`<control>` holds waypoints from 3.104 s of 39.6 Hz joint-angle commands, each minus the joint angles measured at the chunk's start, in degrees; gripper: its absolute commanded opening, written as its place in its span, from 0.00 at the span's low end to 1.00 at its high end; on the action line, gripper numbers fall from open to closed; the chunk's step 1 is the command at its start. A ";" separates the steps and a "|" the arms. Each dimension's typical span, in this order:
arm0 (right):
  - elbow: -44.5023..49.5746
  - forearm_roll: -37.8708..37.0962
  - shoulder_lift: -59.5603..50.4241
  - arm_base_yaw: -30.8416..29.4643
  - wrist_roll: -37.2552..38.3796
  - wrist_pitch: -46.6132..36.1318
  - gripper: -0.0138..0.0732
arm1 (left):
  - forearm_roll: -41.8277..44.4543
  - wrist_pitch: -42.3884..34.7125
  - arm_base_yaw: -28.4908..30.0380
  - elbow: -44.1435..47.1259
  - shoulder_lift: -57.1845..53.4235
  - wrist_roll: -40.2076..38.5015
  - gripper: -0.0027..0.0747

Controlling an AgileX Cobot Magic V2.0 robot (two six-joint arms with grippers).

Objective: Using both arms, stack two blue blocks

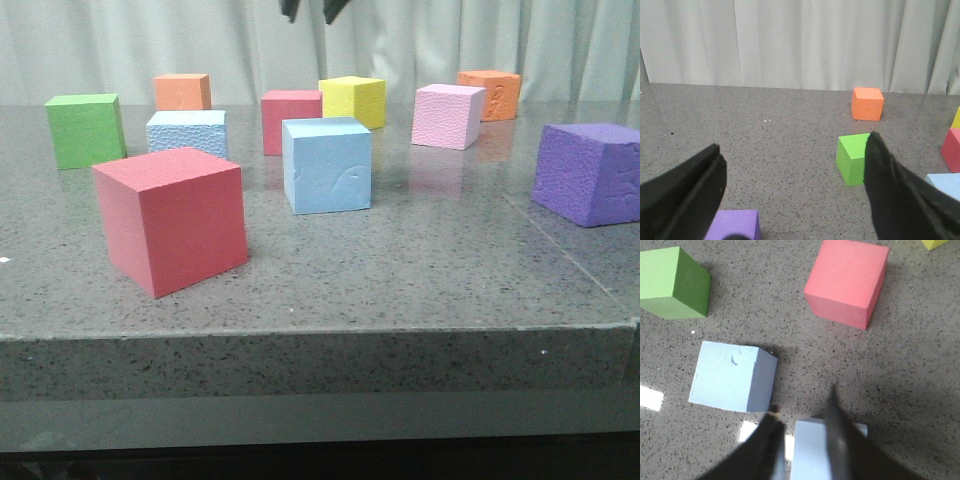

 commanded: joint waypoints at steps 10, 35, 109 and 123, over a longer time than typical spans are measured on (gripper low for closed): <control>-1.78 -0.57 -6.14 -4.87 -1.32 4.42 0.09 | 0.12 -5.00 0.06 -2.11 0.42 0.11 0.75; 28.72 -4.86 -32.79 -29.26 -9.95 -3.08 0.09 | 0.12 -5.00 0.06 -2.11 0.42 0.11 0.75; 89.57 -7.51 -84.72 -29.21 -10.87 -45.33 0.08 | -0.97 4.15 -27.95 -27.37 37.98 0.11 0.75; 89.57 -7.51 -84.72 -29.21 -10.87 -45.33 0.08 | -5.43 25.35 -28.05 -47.77 56.70 -2.51 0.75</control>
